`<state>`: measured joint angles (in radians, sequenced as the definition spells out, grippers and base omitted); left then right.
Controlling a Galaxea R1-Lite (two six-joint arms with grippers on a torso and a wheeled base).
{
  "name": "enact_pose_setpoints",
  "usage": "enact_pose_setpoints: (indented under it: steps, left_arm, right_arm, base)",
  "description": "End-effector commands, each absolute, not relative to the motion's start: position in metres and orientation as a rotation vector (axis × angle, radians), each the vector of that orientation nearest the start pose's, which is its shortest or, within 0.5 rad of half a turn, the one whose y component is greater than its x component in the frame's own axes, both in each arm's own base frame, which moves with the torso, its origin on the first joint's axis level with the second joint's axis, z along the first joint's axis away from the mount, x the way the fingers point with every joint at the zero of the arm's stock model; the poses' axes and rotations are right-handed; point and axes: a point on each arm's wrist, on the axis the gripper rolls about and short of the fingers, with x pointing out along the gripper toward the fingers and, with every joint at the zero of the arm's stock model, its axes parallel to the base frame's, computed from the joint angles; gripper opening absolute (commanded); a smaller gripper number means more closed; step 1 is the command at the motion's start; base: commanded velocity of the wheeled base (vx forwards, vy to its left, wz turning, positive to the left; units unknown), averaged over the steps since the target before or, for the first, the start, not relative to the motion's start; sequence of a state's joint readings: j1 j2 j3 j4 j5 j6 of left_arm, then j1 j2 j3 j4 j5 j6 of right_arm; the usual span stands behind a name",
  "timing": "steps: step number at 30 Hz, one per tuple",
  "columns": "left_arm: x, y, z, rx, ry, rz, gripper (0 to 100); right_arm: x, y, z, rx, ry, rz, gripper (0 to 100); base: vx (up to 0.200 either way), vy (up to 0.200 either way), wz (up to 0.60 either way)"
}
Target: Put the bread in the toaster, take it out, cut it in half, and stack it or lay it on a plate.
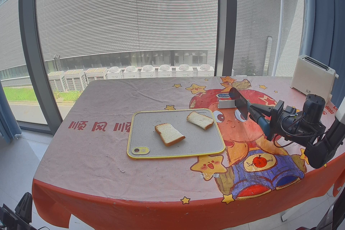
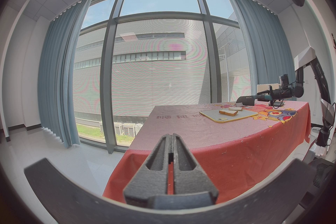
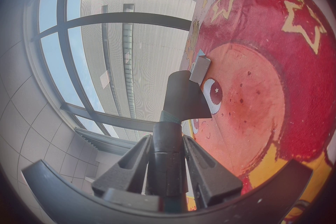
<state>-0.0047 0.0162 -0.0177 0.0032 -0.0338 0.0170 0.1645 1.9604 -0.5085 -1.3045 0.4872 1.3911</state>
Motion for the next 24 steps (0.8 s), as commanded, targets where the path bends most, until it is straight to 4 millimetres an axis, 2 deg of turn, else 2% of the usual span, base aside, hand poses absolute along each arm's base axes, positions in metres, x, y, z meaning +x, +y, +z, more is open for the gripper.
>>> enact_pose_setpoints:
  steps: [1,24]
  left_arm:
    - [-0.0229,-0.0007,0.0756,0.017,0.001,-0.038,0]
    - [-0.0229,-0.0007,0.0756,0.017,0.001,-0.038,0]
  right_arm:
    - [0.3013,0.0611,0.0977,1.360,0.581,0.437,0]
    - [0.2982,0.0573,0.0895,1.370,0.606,0.403,0]
  base:
    - [0.000,0.000,0.00]
    - [0.000,0.000,0.00]
